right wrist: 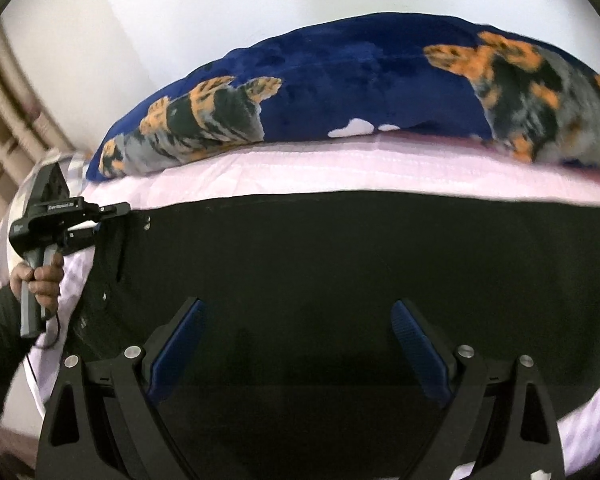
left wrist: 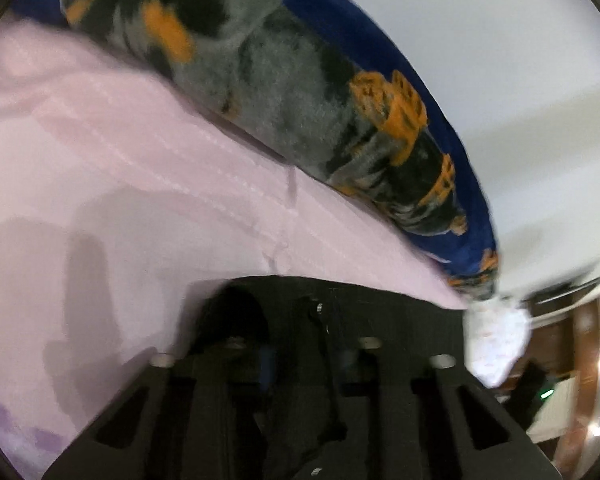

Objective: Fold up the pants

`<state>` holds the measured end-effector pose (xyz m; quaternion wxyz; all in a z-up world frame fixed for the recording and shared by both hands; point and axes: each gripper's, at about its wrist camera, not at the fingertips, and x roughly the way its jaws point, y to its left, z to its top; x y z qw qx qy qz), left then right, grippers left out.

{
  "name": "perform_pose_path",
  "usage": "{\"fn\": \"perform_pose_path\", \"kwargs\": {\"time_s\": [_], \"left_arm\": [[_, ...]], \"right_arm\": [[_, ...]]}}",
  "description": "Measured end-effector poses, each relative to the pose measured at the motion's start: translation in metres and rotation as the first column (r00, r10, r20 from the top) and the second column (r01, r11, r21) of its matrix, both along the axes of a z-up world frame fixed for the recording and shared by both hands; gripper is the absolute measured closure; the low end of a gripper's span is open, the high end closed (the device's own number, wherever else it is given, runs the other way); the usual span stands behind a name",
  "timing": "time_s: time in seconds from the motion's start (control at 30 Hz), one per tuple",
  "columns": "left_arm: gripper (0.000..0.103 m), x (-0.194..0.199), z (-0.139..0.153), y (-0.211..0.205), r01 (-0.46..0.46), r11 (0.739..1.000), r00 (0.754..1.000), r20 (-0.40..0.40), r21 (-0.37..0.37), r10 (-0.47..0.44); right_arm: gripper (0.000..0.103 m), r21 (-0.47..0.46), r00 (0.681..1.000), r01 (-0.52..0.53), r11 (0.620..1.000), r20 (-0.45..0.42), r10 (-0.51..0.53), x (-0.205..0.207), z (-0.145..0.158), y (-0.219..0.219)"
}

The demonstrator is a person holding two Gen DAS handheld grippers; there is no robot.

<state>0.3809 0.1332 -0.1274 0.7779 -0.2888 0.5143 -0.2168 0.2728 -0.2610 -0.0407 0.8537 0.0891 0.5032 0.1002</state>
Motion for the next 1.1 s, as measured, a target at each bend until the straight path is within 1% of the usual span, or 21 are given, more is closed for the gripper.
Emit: {"fn": "perform_pose_path", "kwargs": {"time_s": [0.03,0.07,0.13,0.17,0.23,0.3,0.37,0.43,0.5,0.6,0.7,0.77,0.8,0.83,0.87,0.9,0.93,0.97,1.0,1.07,1.1], "left_arm": [[0.094,-0.004,0.005,0.001,-0.003,1.0,1.0,0.027,0.001,0.003],[0.094,-0.006,0.009,0.002,-0.011,1.0,0.999,0.045,-0.016,0.012],[0.095,-0.019,0.028,0.004,-0.022,0.998,0.993,0.112,-0.059,0.028],[0.095,-0.025,0.038,0.003,-0.019,0.998,0.989,0.143,-0.06,0.027],[0.095,-0.039,0.06,0.002,0.0,0.998,0.978,0.209,-0.065,0.014],[0.095,-0.053,0.077,-0.002,0.018,0.998,0.965,0.262,-0.067,0.001],[0.095,-0.064,0.089,-0.004,0.025,0.998,0.953,0.302,-0.055,-0.007],[0.095,-0.07,0.096,-0.007,0.019,0.999,0.946,0.323,-0.036,-0.006],[0.095,-0.074,0.101,-0.009,0.009,0.999,0.943,0.333,-0.033,0.003],[0.095,-0.082,0.104,-0.011,-0.005,1.0,0.939,0.345,-0.031,0.015],[0.095,-0.093,0.109,-0.01,-0.012,1.0,0.932,0.363,-0.028,0.021],[0.095,-0.096,0.112,-0.01,-0.016,1.0,0.929,0.37,-0.01,0.019],[0.095,-0.097,0.113,-0.01,-0.019,1.0,0.929,0.369,0.002,0.017],[0.095,-0.097,0.114,-0.01,-0.023,1.0,0.93,0.368,0.007,0.018],[0.095,-0.097,0.115,-0.009,-0.022,1.0,0.931,0.365,0.01,0.016],[0.095,-0.097,0.115,-0.009,-0.019,1.0,0.932,0.363,0.02,0.011],[0.095,-0.096,0.116,-0.01,-0.018,0.999,0.932,0.363,0.029,0.006],[0.095,-0.098,0.118,-0.011,-0.016,0.999,0.931,0.365,0.04,0.0],[0.095,-0.097,0.118,-0.013,-0.015,0.998,0.93,0.368,0.055,-0.006],[0.095,-0.096,0.118,-0.016,-0.016,0.997,0.93,0.368,0.071,-0.011],[0.095,-0.095,0.117,-0.016,-0.022,0.997,0.931,0.365,0.081,-0.009]], "right_arm": [[0.01,-0.003,1.0,-0.029,1.0,-0.004,0.029,0.005,0.001,-0.004],[0.01,-0.006,0.998,-0.061,0.998,-0.01,0.061,0.01,0.001,-0.008],[0.01,-0.028,0.99,-0.139,0.99,-0.028,0.138,0.023,0.003,-0.017],[0.01,-0.045,0.983,-0.181,0.982,-0.041,0.179,0.031,0.003,-0.021],[0.01,-0.063,0.963,-0.265,0.962,-0.075,0.26,0.049,0.003,-0.031],[0.012,-0.078,0.94,-0.329,0.941,-0.118,0.319,0.067,0.002,-0.038],[0.015,-0.081,0.911,-0.398,0.914,-0.155,0.383,0.089,0.003,-0.046],[0.015,-0.07,0.875,-0.462,0.884,-0.198,0.441,0.109,0.002,-0.053],[0.016,-0.048,0.836,-0.515,0.856,-0.246,0.49,0.125,-0.002,-0.056],[0.02,0.001,0.768,-0.588,0.809,-0.313,0.559,0.145,-0.01,-0.059],[0.028,0.053,0.686,-0.663,0.746,-0.357,0.635,0.155,-0.02,-0.058],[0.033,0.061,0.649,-0.693,0.719,-0.382,0.658,0.159,-0.028,-0.059],[0.035,0.069,0.637,-0.698,0.713,-0.395,0.662,0.16,-0.031,-0.061],[0.039,0.067,0.626,-0.703,0.708,-0.412,0.662,0.165,-0.036,-0.063],[0.04,0.075,0.617,-0.706,0.704,-0.424,0.663,0.166,-0.039,-0.066],[0.043,0.08,0.614,-0.703,0.707,-0.433,0.66,0.167,-0.043,-0.07],[0.051,0.08,0.615,-0.7,0.709,-0.438,0.656,0.165,-0.045,-0.071],[0.062,0.083,0.618,-0.695,0.714,-0.439,0.652,0.164,-0.047,-0.074],[0.067,0.088,0.622,-0.689,0.72,-0.438,0.649,0.162,-0.048,-0.078],[0.09,0.054,0.646,-0.68,0.731,-0.427,0.633,0.156,-0.045,-0.083],[0.091,0.038,0.66,-0.674,0.738,-0.419,0.624,0.151,-0.043,-0.084]]}}
